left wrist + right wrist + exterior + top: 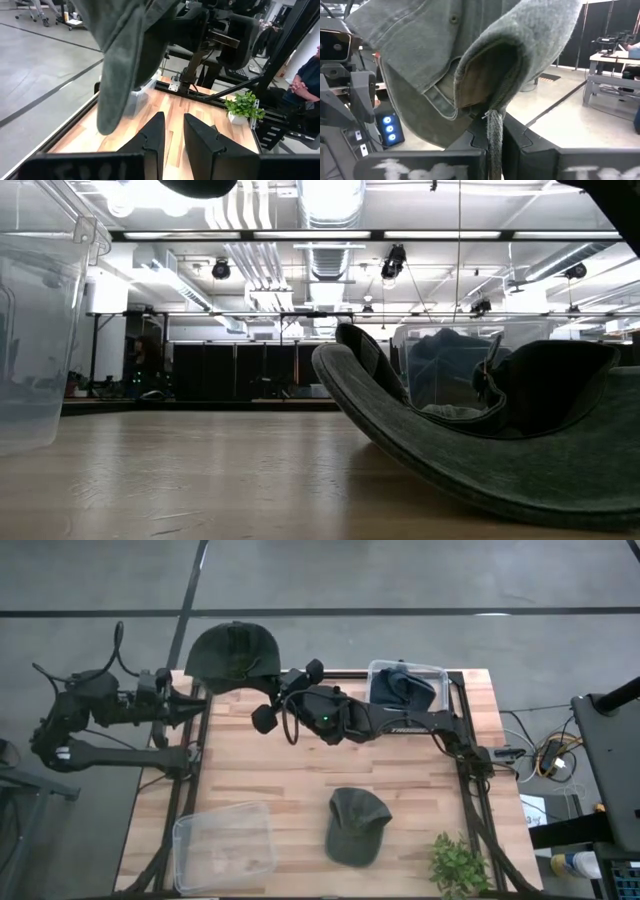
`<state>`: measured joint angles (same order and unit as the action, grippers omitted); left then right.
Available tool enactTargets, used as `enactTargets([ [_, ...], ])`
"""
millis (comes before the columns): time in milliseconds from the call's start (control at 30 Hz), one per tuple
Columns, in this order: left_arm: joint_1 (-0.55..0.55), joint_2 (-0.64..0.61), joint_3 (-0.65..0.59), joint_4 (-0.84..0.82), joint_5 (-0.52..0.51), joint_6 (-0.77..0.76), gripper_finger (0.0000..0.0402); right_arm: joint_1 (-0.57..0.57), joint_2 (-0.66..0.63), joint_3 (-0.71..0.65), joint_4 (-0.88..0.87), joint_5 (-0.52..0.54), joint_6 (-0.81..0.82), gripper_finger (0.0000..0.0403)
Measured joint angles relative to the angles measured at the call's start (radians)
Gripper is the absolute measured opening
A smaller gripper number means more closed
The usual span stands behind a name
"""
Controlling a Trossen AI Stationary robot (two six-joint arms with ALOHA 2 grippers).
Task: Pick & Place hat
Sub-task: Put the top gray cap into the bottom transparent bin
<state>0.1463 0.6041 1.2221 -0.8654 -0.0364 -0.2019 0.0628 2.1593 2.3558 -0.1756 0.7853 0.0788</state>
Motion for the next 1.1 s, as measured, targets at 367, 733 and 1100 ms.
enactTargets([
  [367, 0.0, 0.021, 0.0, -0.003, -0.005, 0.025, 0.0065, 0.0, 0.0, 0.0, 0.003, 0.0, 0.013, 0.0013],
  [733, 0.0, 0.033, 0.0, -0.068, -0.057, 0.054, 0.0065, 0.0, -0.008, 0.0, 0.002, 0.057, -0.053, 0.0013],
  [1100, 0.0, 0.037, -0.015, -0.07, -0.109, 0.097, 0.0065, 0.002, -0.013, 0.0, 0.003, 0.056, -0.064, 0.0013],
])
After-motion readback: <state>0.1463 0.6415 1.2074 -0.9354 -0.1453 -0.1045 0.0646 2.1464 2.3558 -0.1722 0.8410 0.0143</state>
